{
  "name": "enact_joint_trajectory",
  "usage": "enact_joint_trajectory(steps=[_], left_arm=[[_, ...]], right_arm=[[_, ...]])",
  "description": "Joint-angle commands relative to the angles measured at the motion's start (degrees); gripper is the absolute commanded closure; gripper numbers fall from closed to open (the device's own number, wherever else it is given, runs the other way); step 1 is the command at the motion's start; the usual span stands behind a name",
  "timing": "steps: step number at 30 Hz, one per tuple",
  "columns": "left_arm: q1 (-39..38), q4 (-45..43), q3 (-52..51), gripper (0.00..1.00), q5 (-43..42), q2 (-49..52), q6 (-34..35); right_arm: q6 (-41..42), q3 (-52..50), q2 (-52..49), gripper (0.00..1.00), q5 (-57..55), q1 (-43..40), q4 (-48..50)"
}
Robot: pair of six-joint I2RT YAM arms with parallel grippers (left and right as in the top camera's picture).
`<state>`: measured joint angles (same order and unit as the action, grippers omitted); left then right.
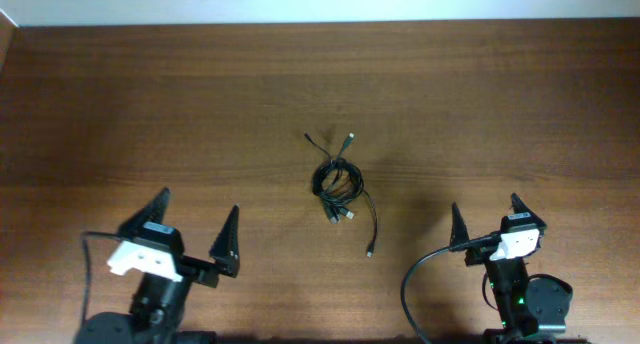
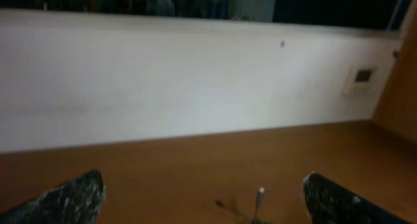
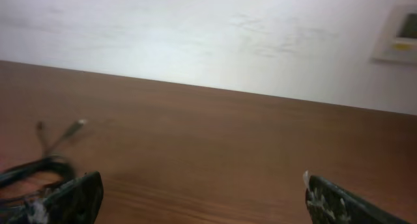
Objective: Untangle cables
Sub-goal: 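Move both grippers toward the black cable bundle at table center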
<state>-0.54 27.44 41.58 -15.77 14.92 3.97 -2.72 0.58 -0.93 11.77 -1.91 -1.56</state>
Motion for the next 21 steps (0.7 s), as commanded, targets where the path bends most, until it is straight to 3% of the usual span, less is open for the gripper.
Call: enact_joint_trajectory(steps=[1,5,8,13,19,21], left_arm=[[-0.17,6.49,14.14,0.01,-6.32,11.23,-2.6],[-0.17,21.29,32.81,0.01,-10.71,27.36,-4.07],[-0.17,33.75,43.56,0.01,-11.67,39.08,-4.07],[-0.17,36.48,44.09,0.01,-11.96,47.06,-4.0],[-0.17,42.12,44.06,0.0,-11.85,55.32,-4.02],[-0.17,42.23,43.91,0.36,-11.43,57.64,-4.02]], right_arm=[[14.14,1.73,0.57,0.02,11.69,0.39,2.27],[19.28,10.47,0.5,0.02,18.56,0.39,1.31],[20.17,24.26,-2.27,0.02,19.76,0.39,-8.2],[19.06,41.88,-15.37,0.02,24.37,0.39,-23.74],[18.8,59.17,-42.51,0.02,44.11,0.42,-45.38],[18.25,61.18,-49.99,0.02,48.92,0.42,-47.69]])
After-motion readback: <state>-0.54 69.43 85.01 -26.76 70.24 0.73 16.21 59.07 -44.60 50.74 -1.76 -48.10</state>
